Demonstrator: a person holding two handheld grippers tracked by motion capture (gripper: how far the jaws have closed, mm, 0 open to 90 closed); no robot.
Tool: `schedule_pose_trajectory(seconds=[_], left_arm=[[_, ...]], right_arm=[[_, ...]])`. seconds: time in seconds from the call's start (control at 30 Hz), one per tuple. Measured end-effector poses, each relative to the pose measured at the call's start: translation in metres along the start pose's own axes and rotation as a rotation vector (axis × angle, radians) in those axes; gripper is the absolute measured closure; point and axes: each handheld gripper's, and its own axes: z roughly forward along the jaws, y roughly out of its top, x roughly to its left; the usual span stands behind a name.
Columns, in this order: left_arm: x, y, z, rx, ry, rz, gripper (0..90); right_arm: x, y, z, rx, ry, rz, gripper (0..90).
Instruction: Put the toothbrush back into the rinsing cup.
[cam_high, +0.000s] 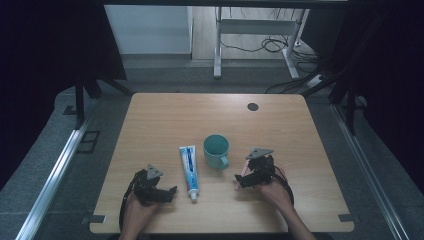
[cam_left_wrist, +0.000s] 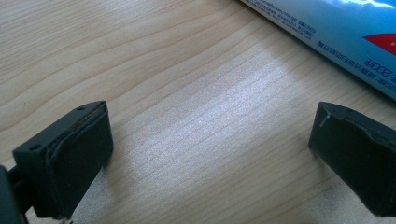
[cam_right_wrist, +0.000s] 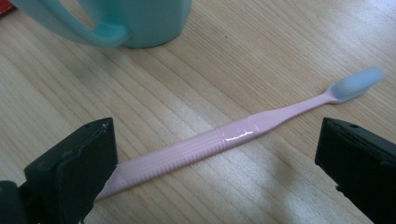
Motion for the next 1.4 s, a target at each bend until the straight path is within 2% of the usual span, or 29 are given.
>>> schedule_pose_trajectory(seconds=[0.27, 0.57, 1.4], left_arm=[[0.000, 0.000, 0.000, 0.000, 0.000, 0.000, 0.0], [0.000, 0.000, 0.000, -0.004, 0.000, -0.004, 0.0], [0.000, 0.000, 0.000, 0.000, 0.000, 0.001, 0.0]], right_arm=[[0.003, 0.000, 0.006, 0.014, -0.010, -0.006, 0.0], [-0.002, -0.007, 0.003, 0.031, -0.017, -0.007, 0.0], [-0.034, -0.036, -0.021, 0.060, -0.054, 0.048, 0.0]])
